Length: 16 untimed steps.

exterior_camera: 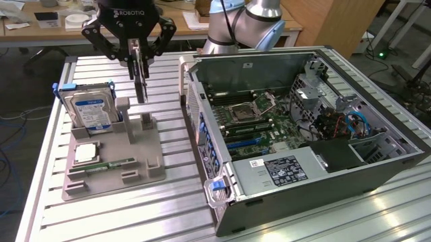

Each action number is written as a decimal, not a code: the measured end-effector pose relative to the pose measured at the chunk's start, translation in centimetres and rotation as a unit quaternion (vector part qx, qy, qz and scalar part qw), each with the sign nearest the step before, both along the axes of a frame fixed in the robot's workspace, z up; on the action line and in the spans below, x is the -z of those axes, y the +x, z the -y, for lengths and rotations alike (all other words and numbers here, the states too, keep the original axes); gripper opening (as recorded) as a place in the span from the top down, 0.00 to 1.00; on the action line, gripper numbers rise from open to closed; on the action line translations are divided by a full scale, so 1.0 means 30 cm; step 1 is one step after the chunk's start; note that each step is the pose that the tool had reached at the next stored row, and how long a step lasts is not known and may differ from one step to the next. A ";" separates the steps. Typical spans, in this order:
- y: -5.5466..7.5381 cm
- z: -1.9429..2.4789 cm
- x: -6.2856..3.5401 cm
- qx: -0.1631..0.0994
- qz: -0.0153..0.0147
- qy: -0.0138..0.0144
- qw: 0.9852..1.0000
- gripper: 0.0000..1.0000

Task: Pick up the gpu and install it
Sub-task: 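Pick up the gpu and move the gpu toward the slot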

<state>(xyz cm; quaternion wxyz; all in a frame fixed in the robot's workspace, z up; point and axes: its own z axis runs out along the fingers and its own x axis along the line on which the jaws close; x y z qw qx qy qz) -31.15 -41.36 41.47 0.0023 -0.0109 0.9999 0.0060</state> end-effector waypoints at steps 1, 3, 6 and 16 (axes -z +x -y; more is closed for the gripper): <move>0.000 0.000 0.000 0.000 0.000 0.000 1.000 0.71; 0.003 0.000 -0.001 0.000 0.000 0.000 1.000 0.71; 0.011 0.000 0.000 0.000 0.000 0.000 1.000 0.71; 0.051 0.000 0.000 0.000 0.000 0.000 1.000 0.71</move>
